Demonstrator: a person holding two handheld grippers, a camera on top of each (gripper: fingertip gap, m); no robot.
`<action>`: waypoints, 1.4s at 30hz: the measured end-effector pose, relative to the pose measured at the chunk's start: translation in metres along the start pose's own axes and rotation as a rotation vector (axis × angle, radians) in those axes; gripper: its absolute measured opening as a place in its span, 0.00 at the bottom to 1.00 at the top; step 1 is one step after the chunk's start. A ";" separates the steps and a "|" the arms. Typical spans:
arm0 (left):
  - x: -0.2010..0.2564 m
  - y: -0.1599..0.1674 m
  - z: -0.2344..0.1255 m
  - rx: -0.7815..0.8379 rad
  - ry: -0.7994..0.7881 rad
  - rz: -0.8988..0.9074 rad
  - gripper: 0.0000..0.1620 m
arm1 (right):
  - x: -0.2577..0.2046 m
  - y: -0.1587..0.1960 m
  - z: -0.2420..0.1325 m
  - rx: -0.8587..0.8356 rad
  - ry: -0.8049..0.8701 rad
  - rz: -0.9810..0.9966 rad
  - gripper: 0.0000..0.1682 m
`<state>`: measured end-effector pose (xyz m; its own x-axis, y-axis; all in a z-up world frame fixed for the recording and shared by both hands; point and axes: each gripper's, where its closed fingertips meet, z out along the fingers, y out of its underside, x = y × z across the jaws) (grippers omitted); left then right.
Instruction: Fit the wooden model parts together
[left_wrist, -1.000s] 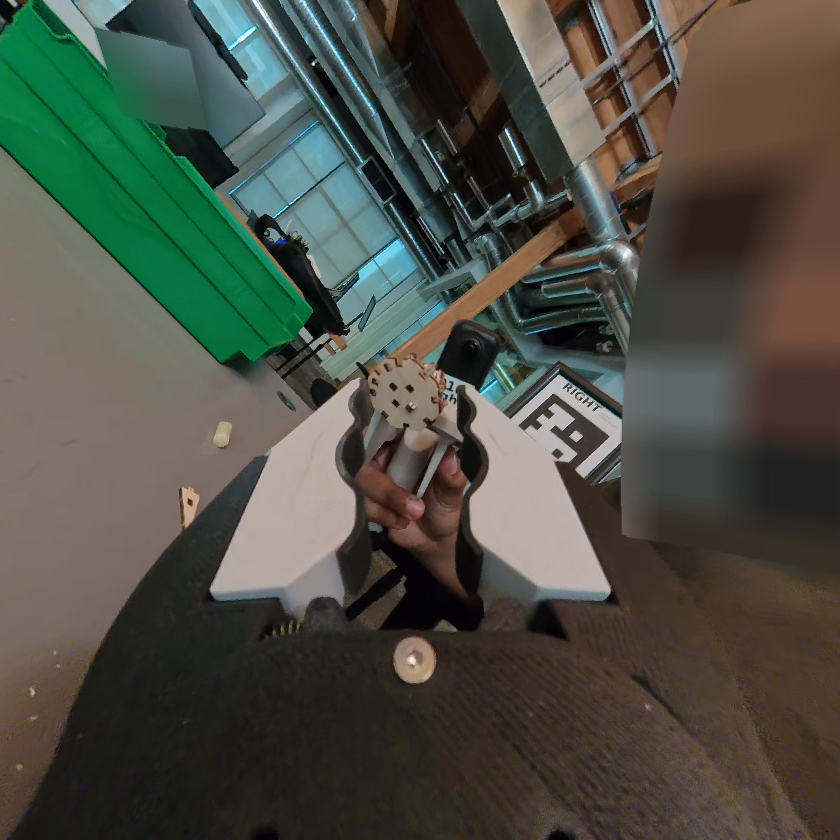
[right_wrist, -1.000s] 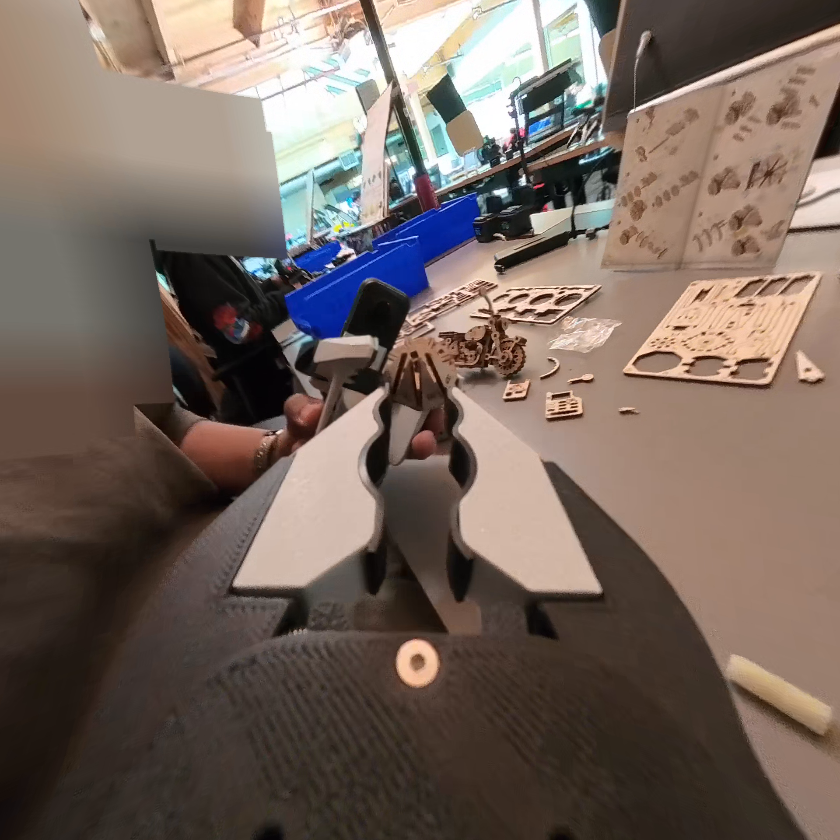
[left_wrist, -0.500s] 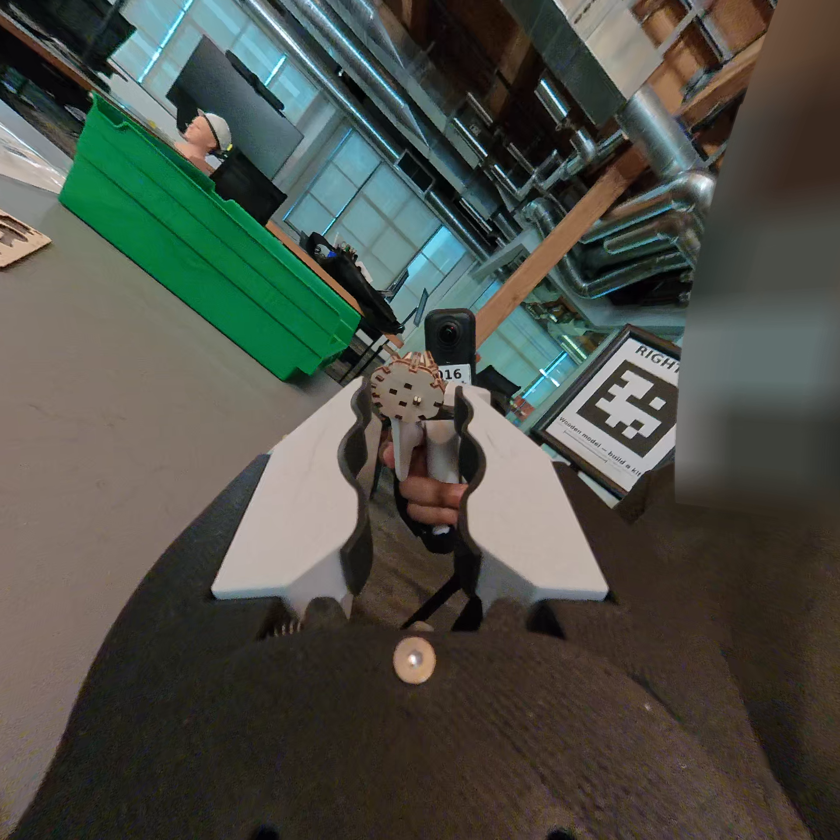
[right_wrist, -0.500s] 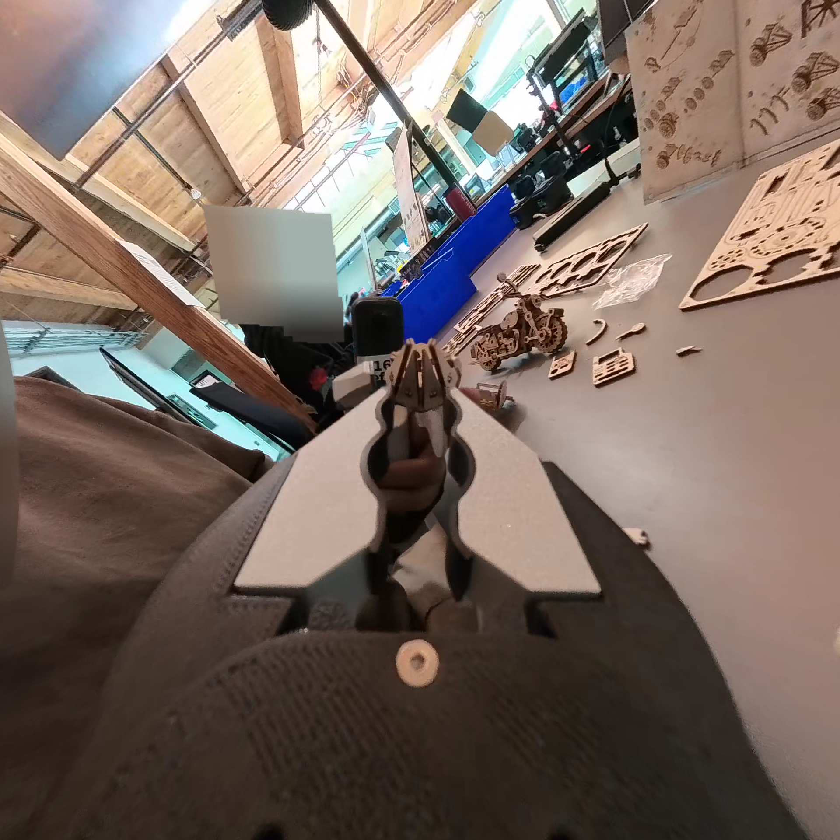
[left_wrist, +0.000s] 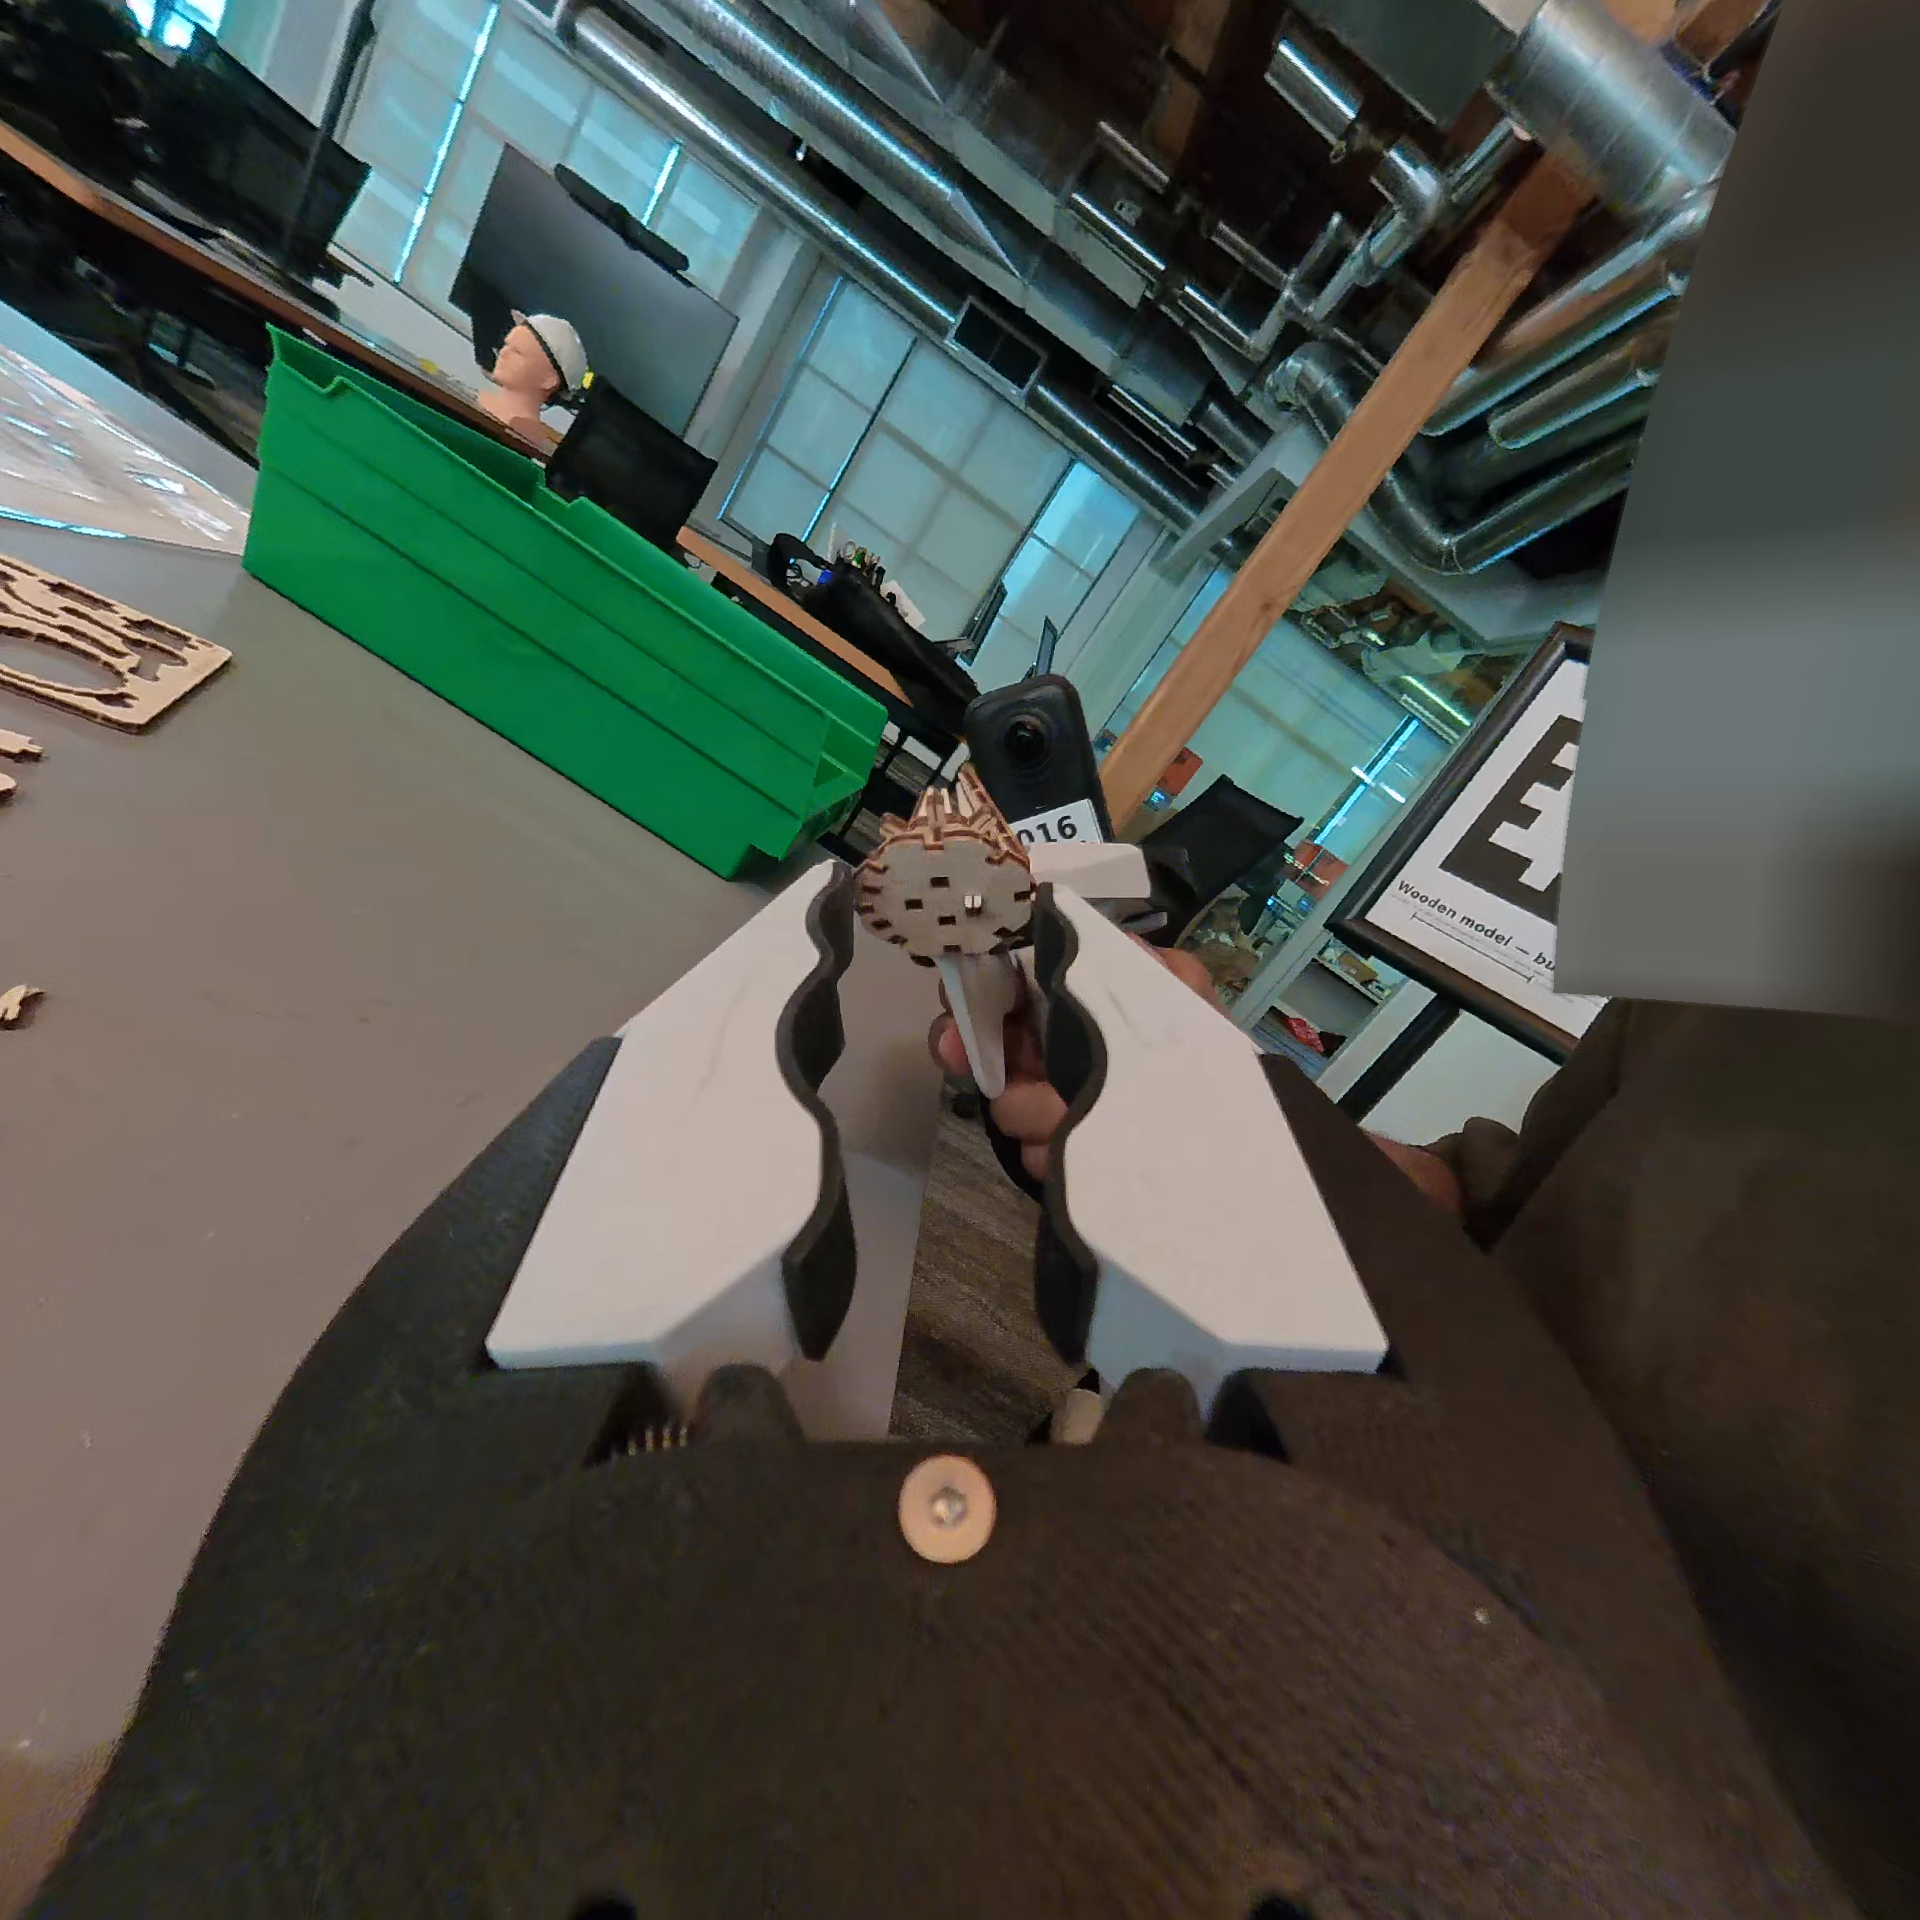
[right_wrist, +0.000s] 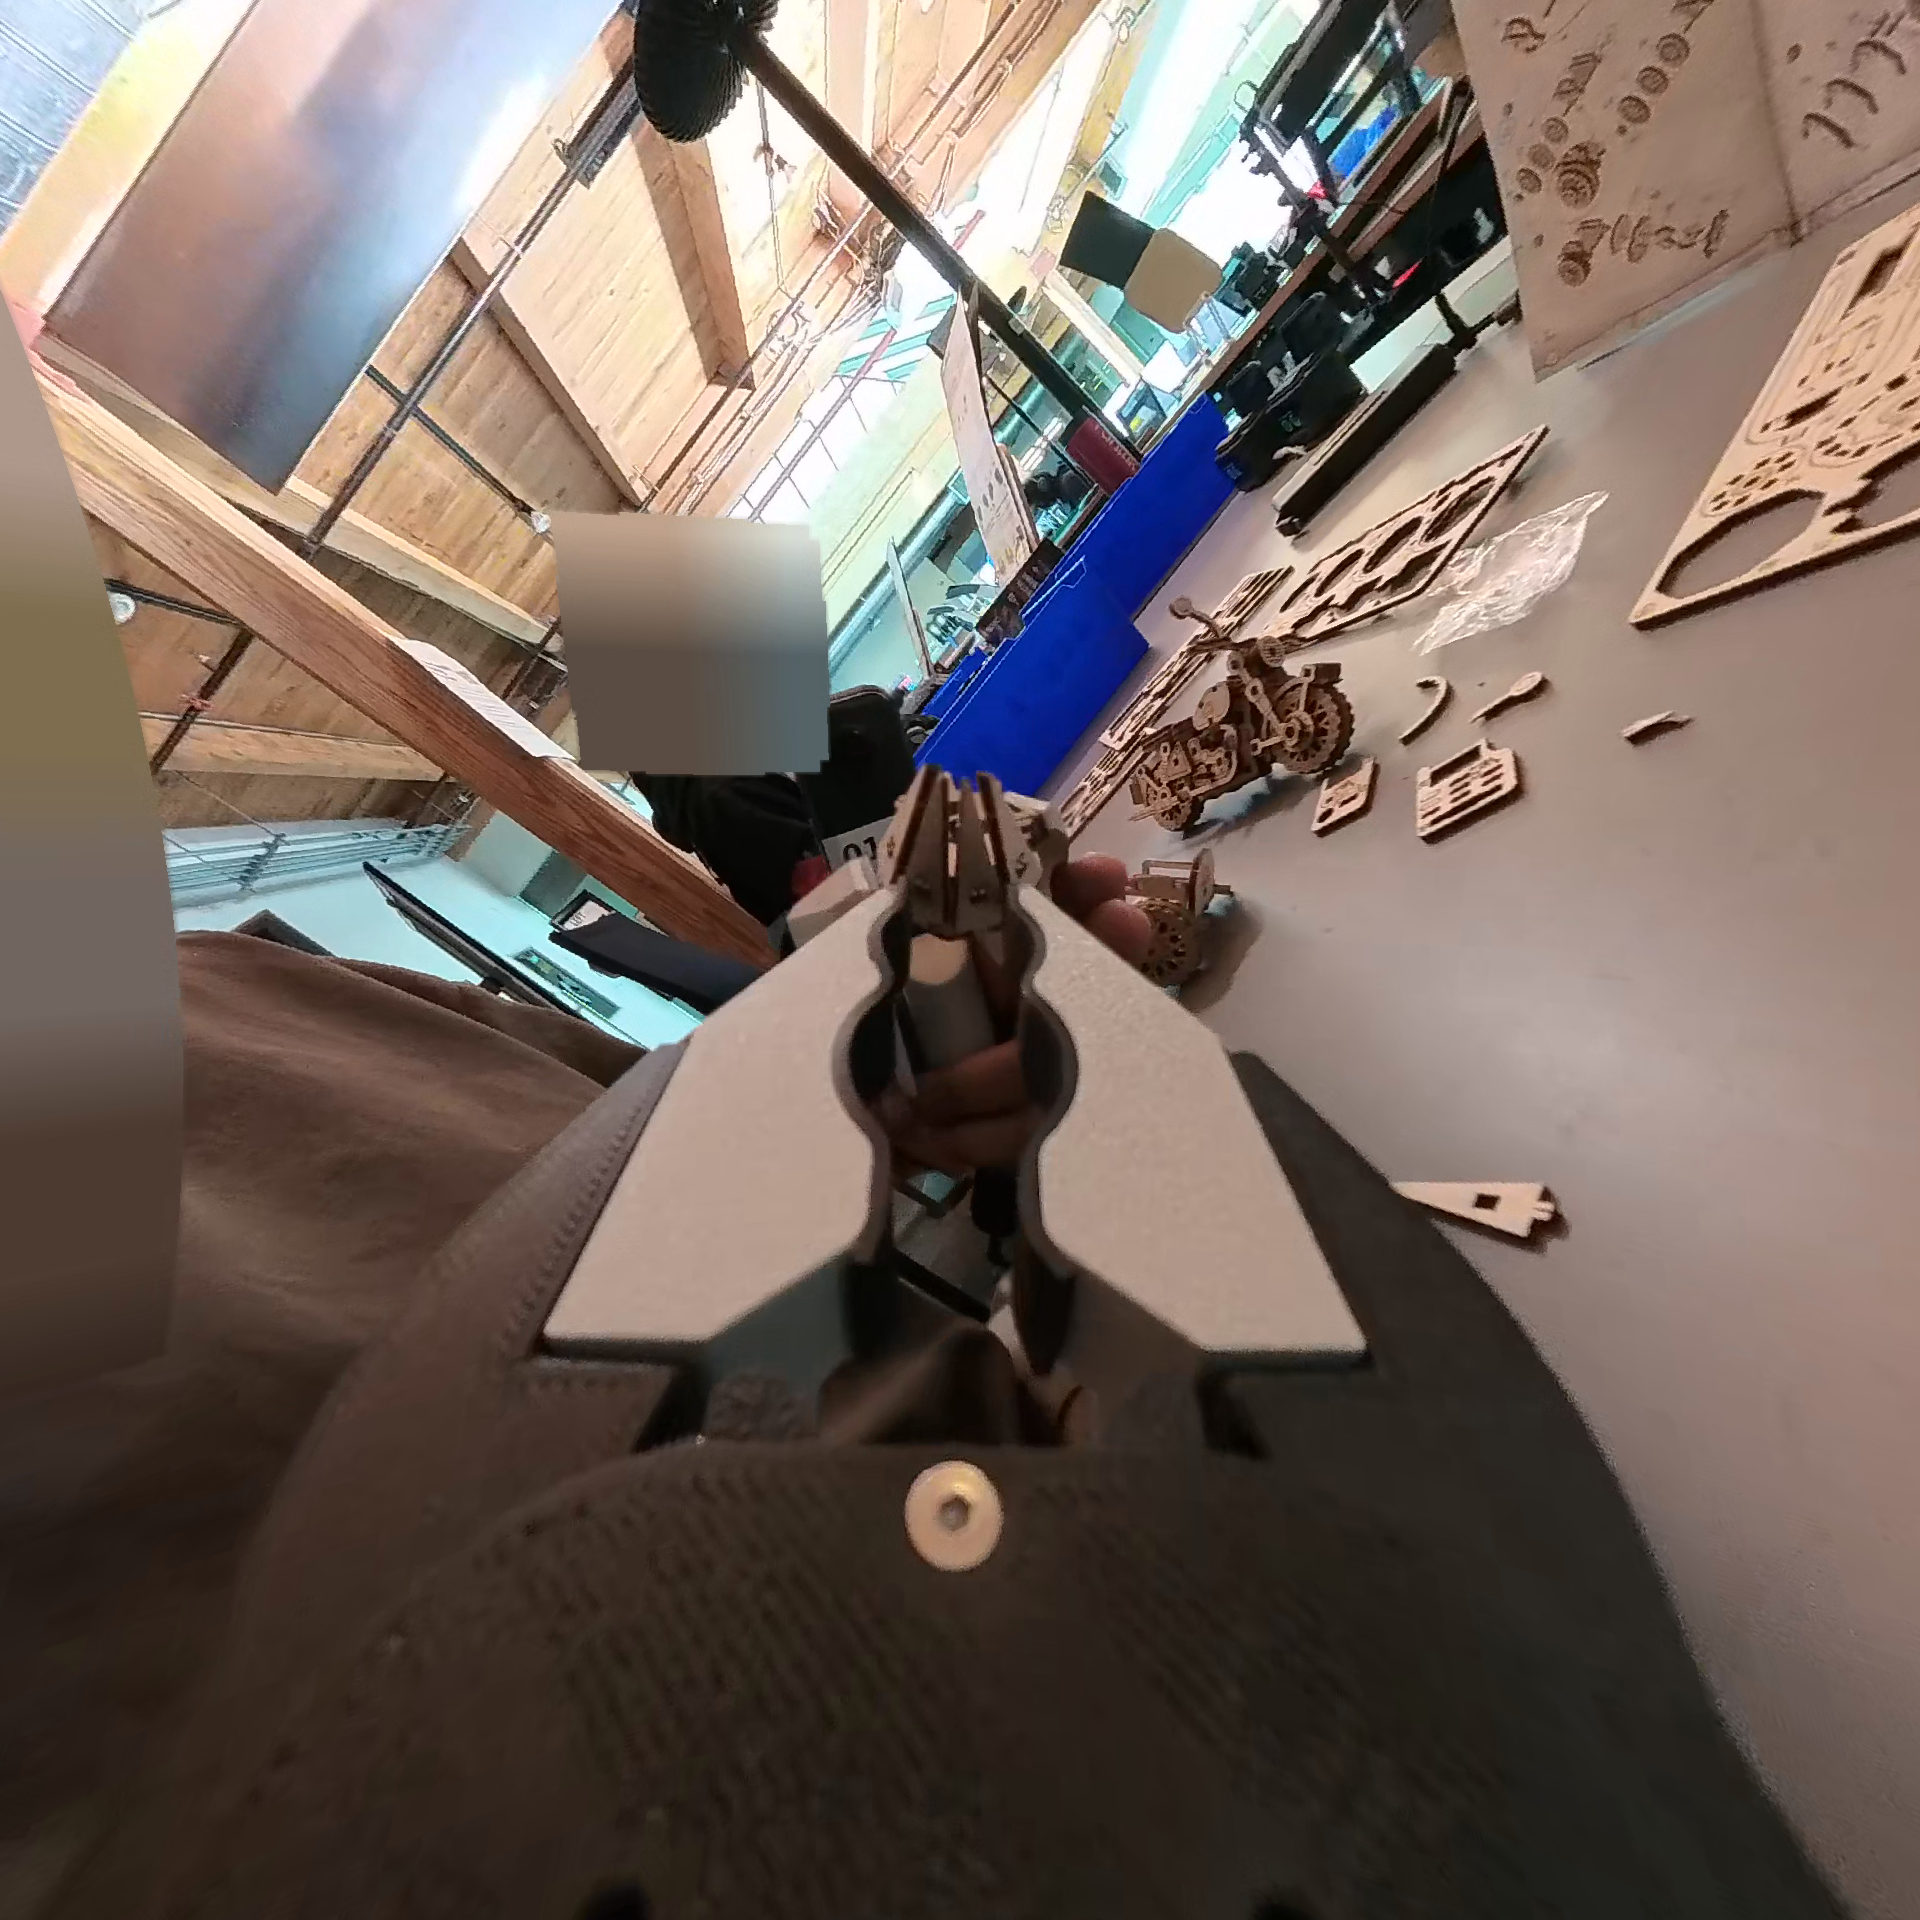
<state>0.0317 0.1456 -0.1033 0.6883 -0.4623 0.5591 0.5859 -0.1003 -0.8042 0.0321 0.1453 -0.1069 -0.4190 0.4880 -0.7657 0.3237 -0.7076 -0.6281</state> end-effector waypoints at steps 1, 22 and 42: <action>0.000 0.000 0.000 -0.002 -0.001 0.003 0.20 | 0.000 0.000 0.000 0.000 -0.005 0.010 0.09; -0.036 -0.035 -0.026 0.250 0.048 -0.502 0.20 | 0.028 -0.018 -0.023 -0.039 0.226 -0.206 0.13; -0.007 -0.015 -0.015 -0.032 -0.034 0.200 0.20 | 0.088 0.032 -0.049 -0.584 0.618 -0.652 0.09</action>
<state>0.0119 0.1373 -0.0983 0.8040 -0.4458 0.3935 0.4223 -0.0377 -0.9057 0.0468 0.1908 -0.2012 -0.2082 0.9736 -0.0932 0.6174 0.0569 -0.7846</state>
